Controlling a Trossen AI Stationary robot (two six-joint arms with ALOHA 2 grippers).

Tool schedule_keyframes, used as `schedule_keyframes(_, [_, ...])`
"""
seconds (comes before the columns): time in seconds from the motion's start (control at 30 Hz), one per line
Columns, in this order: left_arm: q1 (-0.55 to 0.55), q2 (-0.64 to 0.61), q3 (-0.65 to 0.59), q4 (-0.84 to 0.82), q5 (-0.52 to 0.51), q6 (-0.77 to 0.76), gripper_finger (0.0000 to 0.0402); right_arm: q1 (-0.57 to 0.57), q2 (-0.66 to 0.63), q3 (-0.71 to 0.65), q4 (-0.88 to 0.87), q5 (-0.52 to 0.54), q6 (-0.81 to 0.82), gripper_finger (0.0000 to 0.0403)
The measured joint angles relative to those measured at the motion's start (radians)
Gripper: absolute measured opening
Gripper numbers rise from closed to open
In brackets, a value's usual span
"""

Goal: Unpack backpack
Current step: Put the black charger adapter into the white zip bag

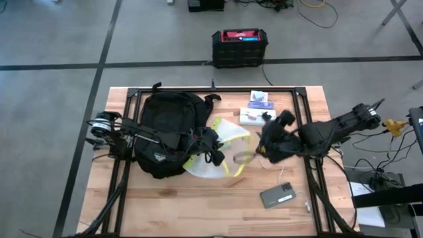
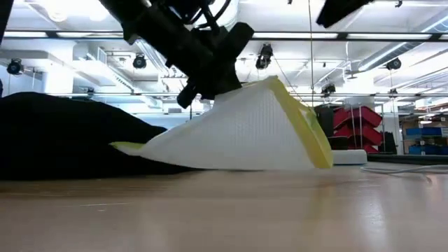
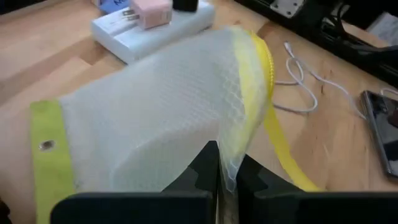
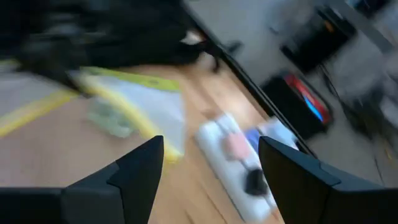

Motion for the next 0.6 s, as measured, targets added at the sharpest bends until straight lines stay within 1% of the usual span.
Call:
schedule_keyframes(0.1, [0.01,-0.008,-0.027,-0.004,0.024,0.0,0.0,-0.132,-0.013,-0.053,-0.029,-0.052,0.014,0.0247])
schedule_keyframes(0.2, [0.016,-0.031,-0.046,-0.017,0.027,0.006,0.0,-0.295,-0.029,-0.117,0.005,-0.138,-0.085,0.024])
schedule_keyframes(0.27, [0.016,-0.046,-0.055,-0.043,0.027,0.009,0.0,-0.412,-0.043,-0.173,0.078,-0.239,-0.185,0.0236])
schedule_keyframes(0.37, [0.016,-0.066,-0.074,-0.052,0.028,0.019,0.0,-0.58,-0.065,-0.265,0.217,-0.46,-0.323,0.0234])
schedule_keyframes(0.43, [0.015,-0.085,-0.09,-0.049,0.027,0.028,0.0,-0.679,-0.068,-0.309,0.285,-0.568,-0.384,0.0237])
schedule_keyframes(0.53, [0.015,-0.102,-0.119,-0.042,0.024,0.028,0.0,-0.793,-0.055,-0.356,0.327,-0.649,-0.452,0.0251])
schedule_keyframes(0.6, [0.015,-0.103,-0.135,-0.046,0.024,0.028,0.0,-0.849,-0.037,-0.365,0.331,-0.669,-0.482,0.0264])
